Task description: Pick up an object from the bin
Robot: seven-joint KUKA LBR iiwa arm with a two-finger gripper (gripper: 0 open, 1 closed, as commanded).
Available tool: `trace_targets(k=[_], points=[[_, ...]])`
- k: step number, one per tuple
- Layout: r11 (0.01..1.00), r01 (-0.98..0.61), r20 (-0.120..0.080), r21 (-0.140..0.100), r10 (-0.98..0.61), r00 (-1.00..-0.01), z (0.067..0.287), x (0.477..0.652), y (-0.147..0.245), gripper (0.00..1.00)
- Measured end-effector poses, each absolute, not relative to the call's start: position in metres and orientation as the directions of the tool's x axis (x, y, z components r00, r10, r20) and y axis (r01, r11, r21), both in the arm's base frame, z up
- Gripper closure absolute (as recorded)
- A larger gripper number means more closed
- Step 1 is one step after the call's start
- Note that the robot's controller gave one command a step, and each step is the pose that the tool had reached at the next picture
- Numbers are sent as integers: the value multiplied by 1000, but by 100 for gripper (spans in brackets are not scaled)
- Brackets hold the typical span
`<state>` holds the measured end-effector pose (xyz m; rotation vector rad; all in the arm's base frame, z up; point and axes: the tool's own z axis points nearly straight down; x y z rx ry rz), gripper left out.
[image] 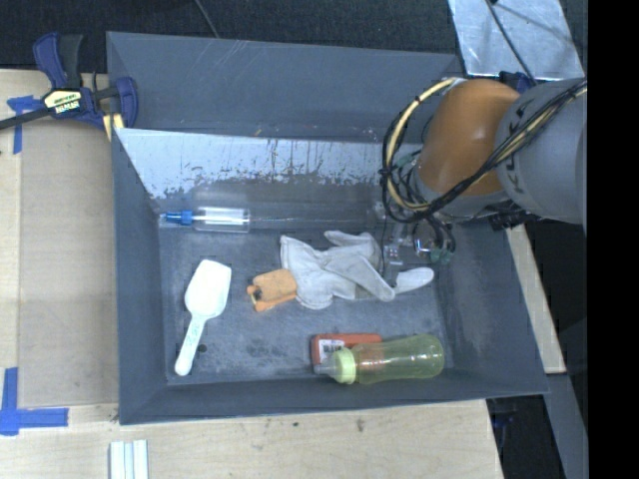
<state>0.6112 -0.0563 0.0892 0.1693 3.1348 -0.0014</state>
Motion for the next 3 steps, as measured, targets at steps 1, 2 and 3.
trace_targets(k=[1,2,3], points=[[928,372,-3,2,372,-928,105,618,-56,0],[922,387,-3,1,387,-922,108,619,-61,0],[976,219,4,-2,219,-976,160,598,-56,0]])
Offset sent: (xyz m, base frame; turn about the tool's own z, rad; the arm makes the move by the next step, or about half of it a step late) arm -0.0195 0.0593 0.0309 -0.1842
